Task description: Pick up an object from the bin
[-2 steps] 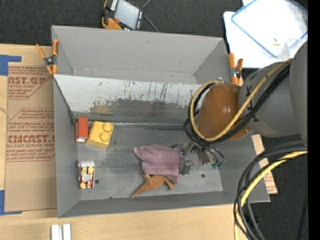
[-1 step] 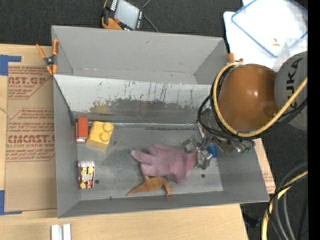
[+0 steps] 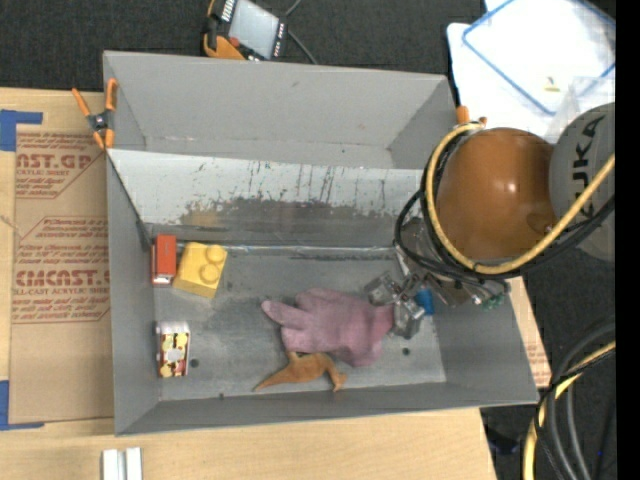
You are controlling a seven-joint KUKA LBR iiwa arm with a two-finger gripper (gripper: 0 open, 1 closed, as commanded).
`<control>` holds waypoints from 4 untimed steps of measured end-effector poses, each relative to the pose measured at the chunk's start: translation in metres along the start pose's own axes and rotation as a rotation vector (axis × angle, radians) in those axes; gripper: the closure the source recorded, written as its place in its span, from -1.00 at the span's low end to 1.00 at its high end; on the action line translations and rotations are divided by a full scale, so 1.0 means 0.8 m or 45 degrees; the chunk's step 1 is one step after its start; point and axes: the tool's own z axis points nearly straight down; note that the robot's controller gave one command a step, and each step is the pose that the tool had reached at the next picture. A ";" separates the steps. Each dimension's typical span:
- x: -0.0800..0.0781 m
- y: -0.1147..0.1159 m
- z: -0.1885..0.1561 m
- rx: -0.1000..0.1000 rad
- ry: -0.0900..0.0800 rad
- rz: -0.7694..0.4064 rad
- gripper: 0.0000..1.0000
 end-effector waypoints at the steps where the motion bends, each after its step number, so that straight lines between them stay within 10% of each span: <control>1: 0.003 -0.006 0.059 0.002 -0.003 -0.163 1.00; 2: 0.000 -0.006 0.071 -0.005 0.005 -0.172 1.00; 3: -0.012 0.028 0.104 -0.003 0.000 -0.486 1.00; 4: -0.023 0.013 0.099 -0.001 -0.005 -0.344 1.00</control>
Offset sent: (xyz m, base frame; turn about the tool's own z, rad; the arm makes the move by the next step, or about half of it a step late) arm 0.0269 0.0041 -0.0075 0.0062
